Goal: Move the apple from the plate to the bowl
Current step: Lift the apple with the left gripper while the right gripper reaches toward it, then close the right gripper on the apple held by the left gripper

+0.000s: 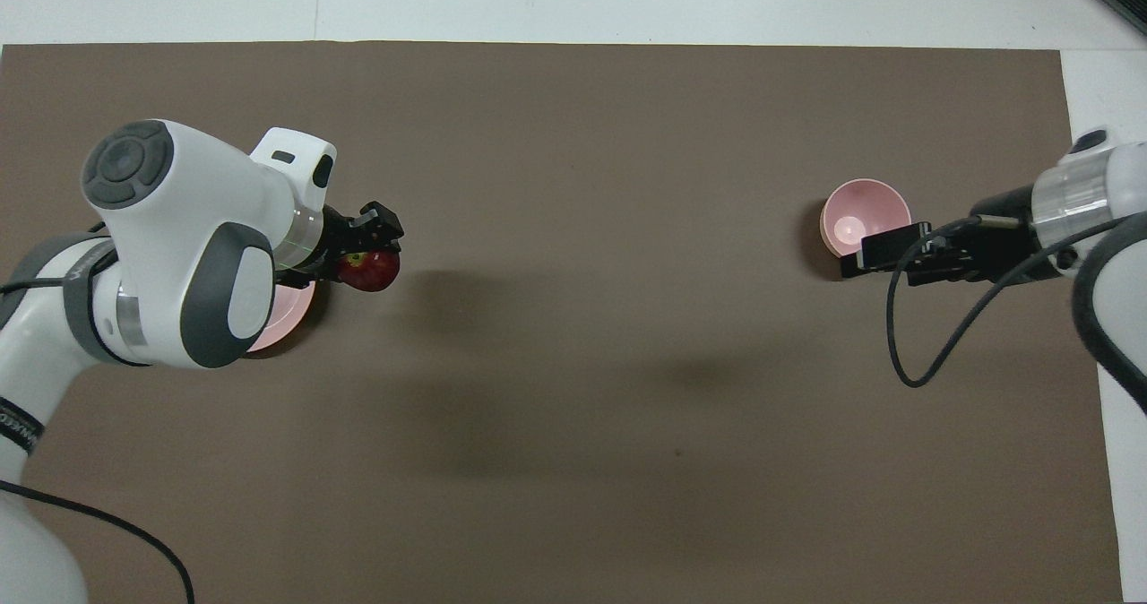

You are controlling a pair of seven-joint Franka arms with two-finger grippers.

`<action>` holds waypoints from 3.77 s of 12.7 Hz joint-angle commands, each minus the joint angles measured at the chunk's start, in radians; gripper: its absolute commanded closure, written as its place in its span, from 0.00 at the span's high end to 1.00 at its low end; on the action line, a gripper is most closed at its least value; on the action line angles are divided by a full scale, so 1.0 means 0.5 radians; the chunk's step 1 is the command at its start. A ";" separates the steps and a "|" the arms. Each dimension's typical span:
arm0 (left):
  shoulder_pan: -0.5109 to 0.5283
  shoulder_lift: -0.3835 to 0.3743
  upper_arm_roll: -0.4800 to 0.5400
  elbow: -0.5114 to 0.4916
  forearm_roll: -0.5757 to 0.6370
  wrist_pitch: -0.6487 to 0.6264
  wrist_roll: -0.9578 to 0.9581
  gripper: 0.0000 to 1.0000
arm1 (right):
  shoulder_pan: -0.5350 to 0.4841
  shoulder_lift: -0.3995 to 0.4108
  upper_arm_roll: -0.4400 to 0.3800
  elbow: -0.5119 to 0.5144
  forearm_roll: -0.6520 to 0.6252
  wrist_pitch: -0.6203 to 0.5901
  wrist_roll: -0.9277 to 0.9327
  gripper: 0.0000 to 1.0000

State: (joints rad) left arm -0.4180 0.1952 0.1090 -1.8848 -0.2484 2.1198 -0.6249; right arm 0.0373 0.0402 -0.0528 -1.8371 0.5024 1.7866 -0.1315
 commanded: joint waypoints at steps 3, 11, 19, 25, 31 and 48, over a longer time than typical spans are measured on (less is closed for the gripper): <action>-0.204 -0.004 -0.006 0.100 -0.141 -0.116 -0.269 0.00 | 0.002 0.125 -0.002 -0.234 0.735 0.335 -0.402 1.00; -0.216 0.011 -0.212 0.284 -0.564 -0.107 -1.078 0.00 | 0.226 0.266 -0.002 -0.479 1.823 0.535 -1.395 1.00; -0.235 -0.016 -0.264 0.257 -1.104 0.200 -1.539 0.00 | 0.171 0.279 -0.002 -0.563 2.229 0.069 -1.765 1.00; -0.238 -0.092 -0.325 0.092 -1.705 0.454 -1.536 0.00 | 0.143 0.236 -0.002 -0.618 2.306 -0.091 -1.771 1.00; -0.247 -0.130 -0.390 0.045 -1.853 0.510 -1.518 0.00 | 0.103 0.217 -0.002 -0.630 2.312 -0.290 -1.838 1.00; -0.434 -0.209 -0.393 -0.056 -1.863 0.629 -1.505 0.00 | 0.189 0.094 -0.005 -0.833 2.306 -0.361 -2.001 1.00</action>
State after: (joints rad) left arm -0.6122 0.1225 -0.1009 -1.8901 -1.1547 2.4125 -1.3785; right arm 0.1414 0.1127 -0.0577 -2.2162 1.6936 1.6185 -1.0959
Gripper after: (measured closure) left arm 0.194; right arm 0.000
